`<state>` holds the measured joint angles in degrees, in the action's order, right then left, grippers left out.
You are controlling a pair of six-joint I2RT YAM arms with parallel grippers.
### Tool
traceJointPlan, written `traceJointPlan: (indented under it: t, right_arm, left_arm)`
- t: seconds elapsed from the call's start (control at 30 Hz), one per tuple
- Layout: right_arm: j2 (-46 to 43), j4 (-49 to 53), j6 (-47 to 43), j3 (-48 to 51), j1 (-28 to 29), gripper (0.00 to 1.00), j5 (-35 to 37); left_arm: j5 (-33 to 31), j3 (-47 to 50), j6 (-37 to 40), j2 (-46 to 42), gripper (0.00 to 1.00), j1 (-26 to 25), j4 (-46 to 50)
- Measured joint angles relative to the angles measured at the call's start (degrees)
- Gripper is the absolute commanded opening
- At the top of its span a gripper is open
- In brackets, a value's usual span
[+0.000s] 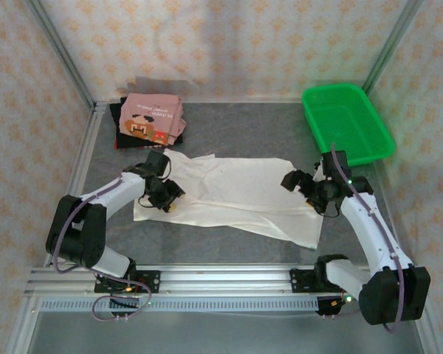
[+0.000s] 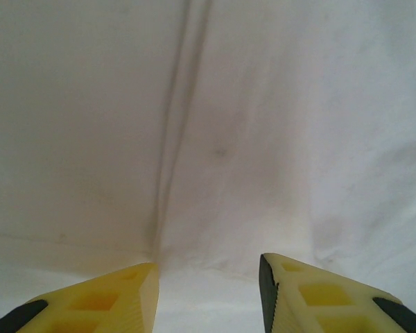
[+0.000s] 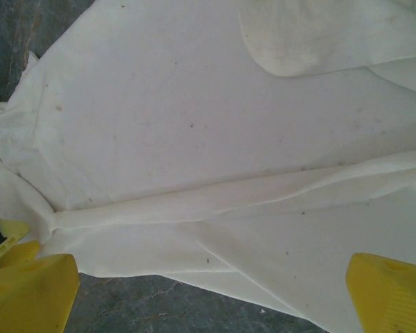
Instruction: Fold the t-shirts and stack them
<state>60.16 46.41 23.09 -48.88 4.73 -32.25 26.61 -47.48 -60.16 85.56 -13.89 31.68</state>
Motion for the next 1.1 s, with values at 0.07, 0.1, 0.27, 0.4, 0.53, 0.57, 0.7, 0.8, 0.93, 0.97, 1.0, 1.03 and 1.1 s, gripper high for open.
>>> traceJointPlan:
  t: [0.07, 0.1, 0.27, 0.4, 0.53, 0.57, 0.7, 0.8, 0.93, 0.97, 1.0, 1.03, 1.1]
  right_arm:
    - [0.0, 0.0, 0.0, 0.0, 0.0, 0.99, 0.0]
    - [0.1, 0.0, 0.0, 0.0, 0.0, 0.99, 0.0]
    - [0.6, 0.0, 0.0, 0.0, 0.0, 0.99, 0.0]
    - [0.7, 0.0, 0.0, 0.0, 0.0, 0.99, 0.0]
    - [0.7, 0.0, 0.0, 0.0, 0.0, 0.99, 0.0]
    - [0.7, 0.0, 0.0, 0.0, 0.0, 0.99, 0.0]
    - [0.7, -0.1, 0.2, 0.0, 0.0, 0.99, 0.0]
    - [0.7, -0.4, 0.3, 0.0, 0.0, 0.99, 0.0]
    - [0.7, -0.7, 0.3, 0.0, 0.0, 0.99, 0.0]
    - [0.7, -0.8, 0.3, 0.0, 0.0, 0.99, 0.0]
    - [0.7, -0.9, 0.5, 0.0, 0.0, 0.99, 0.0]
    - [0.7, -1.0, 0.5, 0.0, 0.0, 0.99, 0.0]
    - [0.7, -1.2, 0.5, 0.0, 0.0, 1.0, 0.0]
  left_arm:
    - [0.0, 0.6, 0.0, 0.1, 0.4, 0.0, 0.0]
    - [0.0, 0.8, 0.0, 0.2, 0.4, 0.0, 0.1]
    - [0.0, 0.8, 0.0, 1.4, 0.36, 0.0, 0.1]
    - [0.0, 0.8, 0.0, 2.0, 0.28, 0.0, -0.1]
    - [0.0, 0.8, 0.0, 2.0, 0.19, 0.0, -0.1]
    - [0.0, 0.8, 0.0, 2.0, 0.17, 0.0, -0.1]
    - [0.2, 0.8, 0.2, 2.0, 0.08, 0.0, -0.1]
    - [0.3, 0.8, 0.2, 2.0, 0.03, 0.0, 0.0]
    - [0.2, 0.5, 0.5, 2.0, 0.0, -0.3, 0.1]
    - [0.3, 0.3, 0.6, 2.0, 0.0, -0.3, 0.3]
    - [0.3, 0.0, 0.6, 2.0, 0.0, -0.4, 0.4]
    - [0.3, -0.4, 0.7, 2.0, 0.0, -0.4, 0.5]
    - [0.4, -1.5, 0.7, 2.0, 0.0, -0.4, 0.6]
